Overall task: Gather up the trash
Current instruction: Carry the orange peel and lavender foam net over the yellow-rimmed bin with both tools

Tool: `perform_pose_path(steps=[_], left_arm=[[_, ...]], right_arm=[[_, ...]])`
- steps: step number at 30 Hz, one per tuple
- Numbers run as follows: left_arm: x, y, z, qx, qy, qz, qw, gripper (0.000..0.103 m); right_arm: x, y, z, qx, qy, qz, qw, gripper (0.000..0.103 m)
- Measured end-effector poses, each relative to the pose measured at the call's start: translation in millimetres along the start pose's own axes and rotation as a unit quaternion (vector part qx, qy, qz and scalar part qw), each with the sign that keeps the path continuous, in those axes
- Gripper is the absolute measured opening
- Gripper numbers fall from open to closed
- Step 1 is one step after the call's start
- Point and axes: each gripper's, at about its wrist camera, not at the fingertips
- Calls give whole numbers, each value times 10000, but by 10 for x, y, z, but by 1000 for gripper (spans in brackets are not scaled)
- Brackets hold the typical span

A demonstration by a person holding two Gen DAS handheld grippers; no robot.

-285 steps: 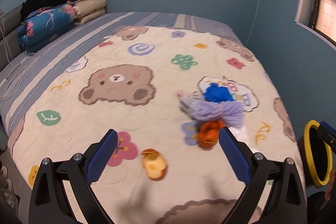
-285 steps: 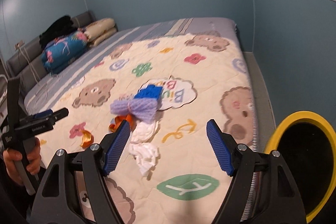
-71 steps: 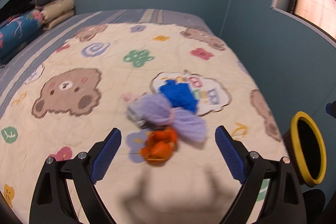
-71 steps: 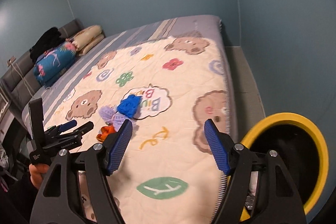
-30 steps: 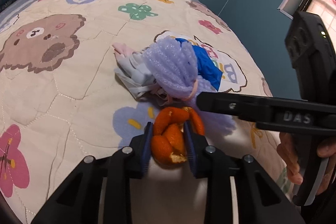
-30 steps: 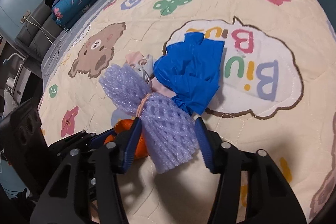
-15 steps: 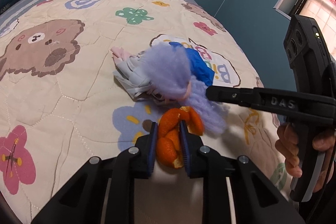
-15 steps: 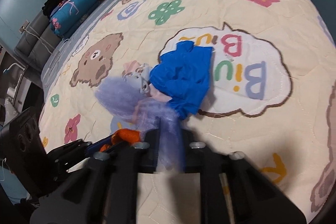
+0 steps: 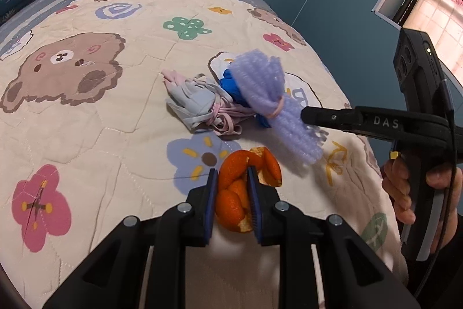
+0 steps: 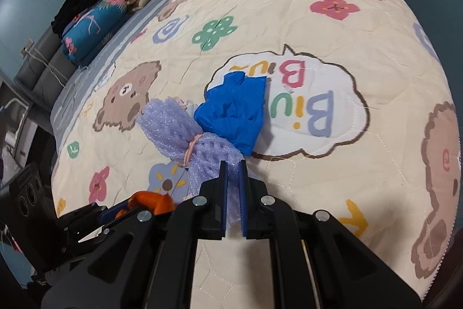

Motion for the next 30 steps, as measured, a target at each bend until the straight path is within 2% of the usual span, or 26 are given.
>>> perform_pose_path(steps=[7,13,23,30], left_arm=[[225,4,20,-64,-155,-47,9998,19],[480,-50,-47,-109,-391,-78,9991,19],[1039,-253,-244,-180,-988,-176,9948,19],[1465,-608,-413,-431,-1429,-165,9887,19]], right_arm=[[275,30,63,2,-184,-121,9998,7],[672,62,124,16,-460,-278,9986,7],[1518,44,298,-15,-1108,-487,9926,7],[2150,-76,438,-96,-1615,-562,9852,7]])
Point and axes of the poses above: each gripper's, at about its wrist camera, not at the fingertips, and x roughly against the way its jaws point, y to its left, z to its underside, and after that the axes turned 7 degrees about -x, right-handed
